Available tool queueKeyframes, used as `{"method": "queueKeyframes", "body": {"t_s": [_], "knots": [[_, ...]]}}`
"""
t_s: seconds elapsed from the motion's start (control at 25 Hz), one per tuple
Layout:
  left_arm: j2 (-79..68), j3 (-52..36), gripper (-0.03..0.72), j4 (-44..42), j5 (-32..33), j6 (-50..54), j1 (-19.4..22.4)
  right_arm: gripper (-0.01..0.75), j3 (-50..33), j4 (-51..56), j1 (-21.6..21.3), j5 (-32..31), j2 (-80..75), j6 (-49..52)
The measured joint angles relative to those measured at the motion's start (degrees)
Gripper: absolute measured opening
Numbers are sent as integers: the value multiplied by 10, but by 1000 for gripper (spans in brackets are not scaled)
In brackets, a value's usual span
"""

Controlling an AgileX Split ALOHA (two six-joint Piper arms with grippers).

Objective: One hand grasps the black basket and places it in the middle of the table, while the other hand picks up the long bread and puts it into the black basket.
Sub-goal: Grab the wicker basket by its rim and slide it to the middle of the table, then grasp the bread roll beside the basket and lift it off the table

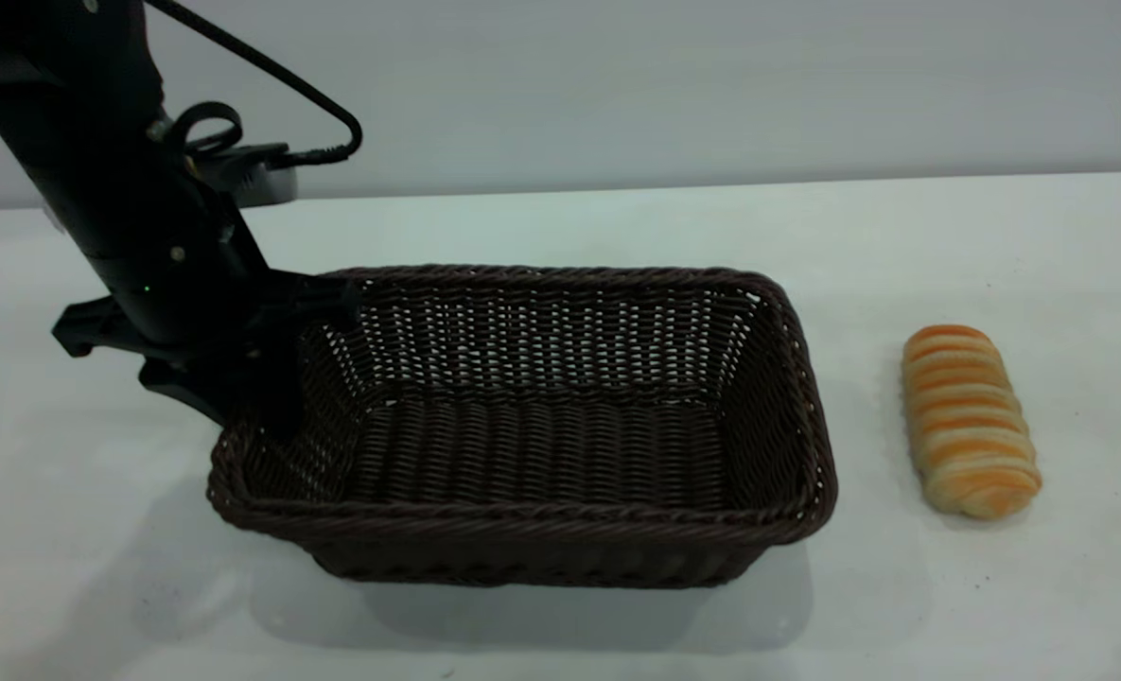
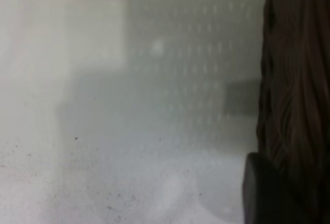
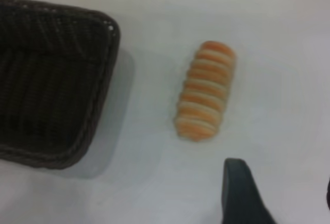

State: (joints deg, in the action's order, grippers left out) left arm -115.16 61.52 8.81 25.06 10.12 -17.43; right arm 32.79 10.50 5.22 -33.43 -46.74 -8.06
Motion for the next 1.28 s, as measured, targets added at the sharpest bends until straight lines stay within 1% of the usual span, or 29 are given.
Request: {"method": "queueKeyframes", "body": {"t_s": [0.16,0.2,0.28,0.4,0.48,0.6,0.76,0.96,1.08,1.28], "knots": [[1,0,524,16,1,0,0,449,0,70,0,45,-70,-71],[3,0,561,17,3,0,0,466,0,90,0,60,-89,-91],[10,0,600,17,5,0,0,505,0,128,0,88,-128,-124],[31,0,604,16,11,-6,0,552,1,184,0,124,-186,-159],[48,0,585,13,20,-14,0,566,2,216,0,145,-225,-176],[79,0,559,2,29,-19,0,571,3,267,0,170,-289,-207],[123,0,546,-19,35,-20,0,572,11,345,2,197,-382,-275],[171,0,544,-24,36,-20,0,572,57,437,28,216,-504,-374],[192,0,544,-24,42,-20,0,572,85,465,39,237,-566,-414],[226,0,544,-24,53,-19,0,572,130,474,40,279,-655,-447]]}}
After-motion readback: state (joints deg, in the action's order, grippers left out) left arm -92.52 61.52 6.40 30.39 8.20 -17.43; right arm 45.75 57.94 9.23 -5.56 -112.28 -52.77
